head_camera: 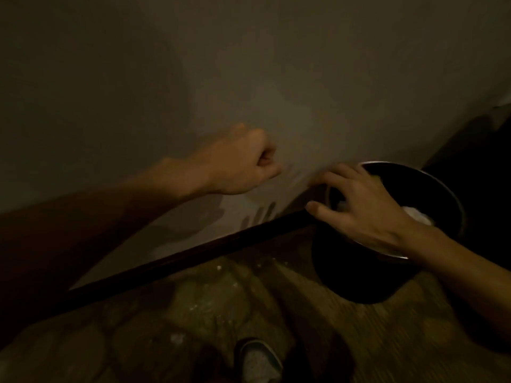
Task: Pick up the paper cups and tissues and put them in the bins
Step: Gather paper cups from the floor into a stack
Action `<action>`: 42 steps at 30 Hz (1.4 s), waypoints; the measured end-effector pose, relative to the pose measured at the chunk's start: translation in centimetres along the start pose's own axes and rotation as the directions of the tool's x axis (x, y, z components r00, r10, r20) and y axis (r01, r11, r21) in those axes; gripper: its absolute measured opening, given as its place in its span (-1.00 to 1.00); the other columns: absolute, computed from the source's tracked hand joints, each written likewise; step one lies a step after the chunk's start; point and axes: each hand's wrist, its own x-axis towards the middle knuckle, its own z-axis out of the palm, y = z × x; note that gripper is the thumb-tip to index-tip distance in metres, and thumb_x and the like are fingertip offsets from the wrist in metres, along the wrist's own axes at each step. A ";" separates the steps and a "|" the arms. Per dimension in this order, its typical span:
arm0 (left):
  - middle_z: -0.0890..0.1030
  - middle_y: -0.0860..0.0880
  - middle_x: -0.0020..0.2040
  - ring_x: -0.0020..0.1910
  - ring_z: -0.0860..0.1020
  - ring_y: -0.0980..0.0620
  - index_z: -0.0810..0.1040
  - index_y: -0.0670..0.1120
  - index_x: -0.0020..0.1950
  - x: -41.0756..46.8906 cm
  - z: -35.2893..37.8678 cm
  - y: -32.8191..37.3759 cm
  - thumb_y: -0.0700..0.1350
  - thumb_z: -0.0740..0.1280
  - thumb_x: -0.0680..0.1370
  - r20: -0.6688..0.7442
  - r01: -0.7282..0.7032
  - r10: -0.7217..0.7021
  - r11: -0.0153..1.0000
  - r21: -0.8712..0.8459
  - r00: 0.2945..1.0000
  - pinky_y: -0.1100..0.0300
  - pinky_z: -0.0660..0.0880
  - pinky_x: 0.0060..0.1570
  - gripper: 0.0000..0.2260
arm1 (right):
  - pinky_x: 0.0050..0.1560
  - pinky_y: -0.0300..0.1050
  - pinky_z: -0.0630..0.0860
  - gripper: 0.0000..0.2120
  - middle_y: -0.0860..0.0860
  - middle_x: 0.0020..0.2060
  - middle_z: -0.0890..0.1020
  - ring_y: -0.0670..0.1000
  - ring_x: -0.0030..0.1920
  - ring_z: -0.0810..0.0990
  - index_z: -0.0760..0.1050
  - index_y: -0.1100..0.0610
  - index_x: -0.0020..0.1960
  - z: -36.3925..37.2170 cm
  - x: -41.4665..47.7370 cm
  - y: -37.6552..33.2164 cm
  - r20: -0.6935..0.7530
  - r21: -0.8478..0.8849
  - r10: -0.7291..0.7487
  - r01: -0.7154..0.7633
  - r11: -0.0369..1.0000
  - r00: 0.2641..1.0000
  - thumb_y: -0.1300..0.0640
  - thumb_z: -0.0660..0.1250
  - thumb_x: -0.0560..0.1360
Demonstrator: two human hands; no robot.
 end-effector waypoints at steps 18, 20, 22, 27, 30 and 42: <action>0.48 0.14 -0.27 -0.24 0.47 0.20 0.49 0.10 -0.17 -65.4 -0.4 -13.5 0.08 0.33 0.57 -0.051 0.998 -0.998 0.039 -0.052 0.037 0.31 0.35 -0.28 -0.85 | -0.22 -0.25 0.35 -0.61 -0.20 -0.18 0.40 -0.12 -0.10 0.46 0.47 -0.05 0.19 29.0 -1.0 -57.0 0.471 0.586 -0.878 0.713 0.384 0.085 -0.18 0.39 0.44; 0.50 0.14 -0.24 -0.17 0.52 0.12 0.51 0.10 -0.18 -70.8 4.1 -13.8 0.02 0.36 0.57 -0.008 0.967 -0.989 -0.139 -0.215 -0.145 0.22 0.39 -0.23 -0.86 | -0.17 -0.24 0.35 -0.60 -0.18 -0.09 0.44 -0.14 -0.07 0.44 0.45 -0.06 0.24 33.2 -3.5 -60.3 0.559 0.605 -0.829 0.700 0.380 -0.033 -0.16 0.39 0.46; 0.53 0.14 -0.23 -0.15 0.57 0.09 0.50 0.11 -0.20 -75.1 8.4 -13.3 -0.01 0.37 0.57 0.067 0.902 -0.965 -0.262 -0.344 -0.255 0.21 0.43 -0.21 -0.85 | -0.06 -0.17 0.42 -0.58 -0.09 0.06 0.51 -0.10 0.03 0.49 0.42 -0.07 0.28 37.4 -6.5 -63.2 0.643 0.621 -0.754 0.666 0.412 -0.134 -0.16 0.37 0.49; 0.63 0.03 -0.05 -0.16 0.57 0.22 0.54 0.10 -0.05 -82.6 17.5 -10.5 0.02 0.38 0.57 0.170 0.682 -0.839 -0.523 -0.511 -0.516 0.32 0.44 -0.25 -0.95 | 0.09 -0.18 0.40 -0.55 0.04 0.23 0.56 0.05 0.21 0.52 0.42 0.04 0.35 47.0 -15.4 -67.7 0.713 0.636 -0.640 0.648 0.420 -0.285 -0.09 0.35 0.52; 0.53 -0.10 0.17 0.14 0.50 -0.05 0.52 -0.07 0.20 -86.0 21.0 -9.5 -0.06 0.42 0.52 0.069 0.545 -0.675 -0.648 -0.533 -0.735 0.14 0.41 0.07 -0.72 | 0.04 -0.21 0.37 -0.59 0.10 0.22 0.58 0.11 0.24 0.53 0.43 0.12 0.36 52.0 -20.2 -68.5 0.719 0.659 -0.605 0.613 0.436 -0.343 0.02 0.33 0.55; 0.26 -0.17 0.53 0.48 0.26 -0.24 0.05 0.02 0.60 -92.4 27.6 -9.9 0.15 0.43 0.48 0.238 0.238 -0.403 -0.826 -0.511 -0.884 -0.20 0.22 0.41 -0.17 | -0.16 -0.32 0.38 -0.60 0.05 0.17 0.56 -0.06 0.03 0.52 0.33 0.11 0.47 61.3 -29.4 -71.5 0.801 0.593 -0.502 0.321 0.738 -0.327 0.13 0.19 0.65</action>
